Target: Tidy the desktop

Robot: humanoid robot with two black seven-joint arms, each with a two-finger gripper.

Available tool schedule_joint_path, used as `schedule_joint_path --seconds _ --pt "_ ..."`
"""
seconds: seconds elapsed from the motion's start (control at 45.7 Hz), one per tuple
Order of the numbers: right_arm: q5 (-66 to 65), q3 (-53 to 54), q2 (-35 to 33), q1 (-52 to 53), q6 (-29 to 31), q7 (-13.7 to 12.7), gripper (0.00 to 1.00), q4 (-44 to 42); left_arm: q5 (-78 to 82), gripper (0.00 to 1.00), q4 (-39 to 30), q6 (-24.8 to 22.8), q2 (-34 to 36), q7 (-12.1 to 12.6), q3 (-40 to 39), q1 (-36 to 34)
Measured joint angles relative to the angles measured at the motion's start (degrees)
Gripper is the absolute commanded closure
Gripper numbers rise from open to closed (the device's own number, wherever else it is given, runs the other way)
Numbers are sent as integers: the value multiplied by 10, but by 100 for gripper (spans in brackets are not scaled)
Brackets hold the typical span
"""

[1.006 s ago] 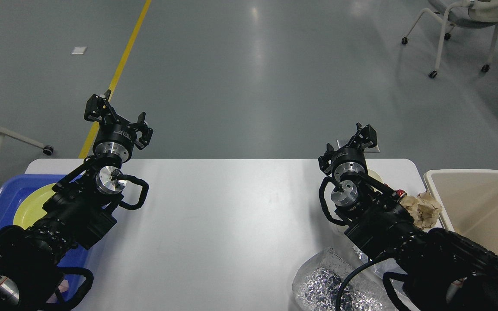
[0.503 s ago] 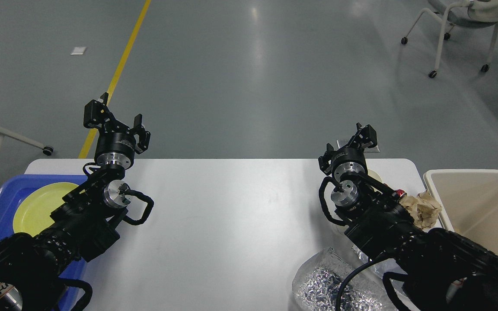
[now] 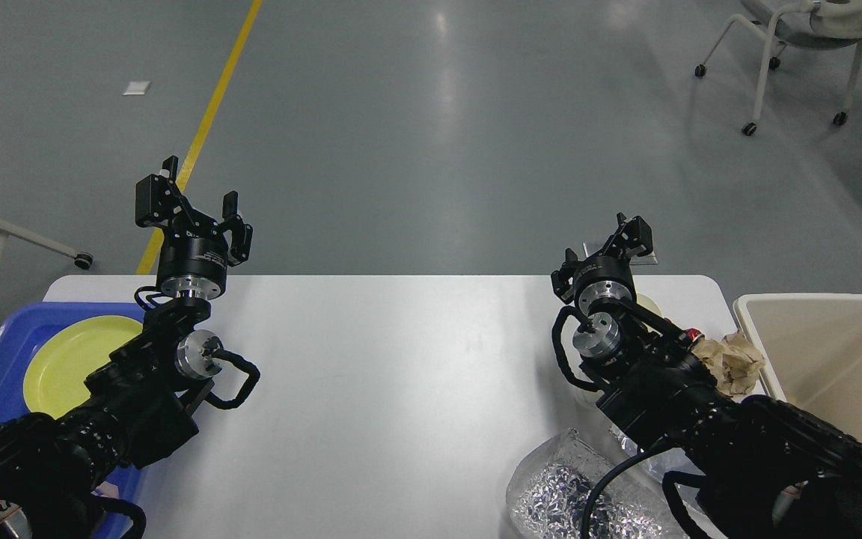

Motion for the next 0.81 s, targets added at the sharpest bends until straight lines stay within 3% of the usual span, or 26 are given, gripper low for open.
schedule_joint_path --seconds 0.81 --pt "0 0 0 0 0 0 0 0 1 0 0 -6 -2 -10 -1 4"
